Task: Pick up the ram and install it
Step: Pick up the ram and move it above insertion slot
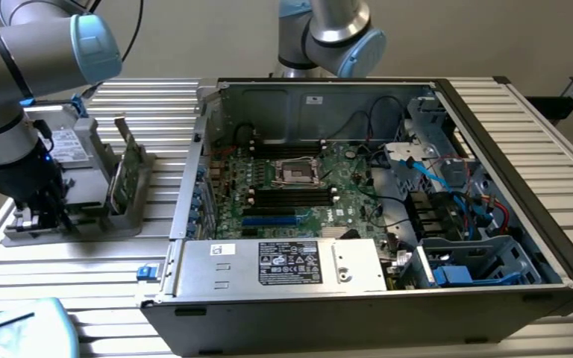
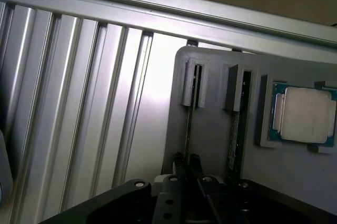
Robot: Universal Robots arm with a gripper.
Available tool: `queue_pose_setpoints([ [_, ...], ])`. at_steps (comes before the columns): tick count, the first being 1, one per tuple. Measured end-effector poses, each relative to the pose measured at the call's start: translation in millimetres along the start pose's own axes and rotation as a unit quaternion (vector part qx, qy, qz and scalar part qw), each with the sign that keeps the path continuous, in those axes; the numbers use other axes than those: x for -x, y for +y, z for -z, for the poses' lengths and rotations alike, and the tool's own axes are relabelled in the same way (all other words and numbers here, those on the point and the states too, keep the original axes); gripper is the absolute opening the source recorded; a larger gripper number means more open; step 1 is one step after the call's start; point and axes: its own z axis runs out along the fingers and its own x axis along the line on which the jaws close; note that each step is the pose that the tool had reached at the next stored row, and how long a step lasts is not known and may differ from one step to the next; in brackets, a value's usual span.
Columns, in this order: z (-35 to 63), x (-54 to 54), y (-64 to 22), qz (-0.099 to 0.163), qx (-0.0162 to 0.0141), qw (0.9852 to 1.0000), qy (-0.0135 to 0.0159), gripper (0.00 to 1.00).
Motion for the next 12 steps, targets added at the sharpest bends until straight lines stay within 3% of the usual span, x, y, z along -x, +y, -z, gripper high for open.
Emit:
queue_pose_setpoints([
  [4,0.9,0.0,0.1,0.000,0.0001,1.0000,0.0000,0.15],
  [12,18.1,0.3,0.5,0.000,-0.0001,1.0000,-0.0002,0.15],
])
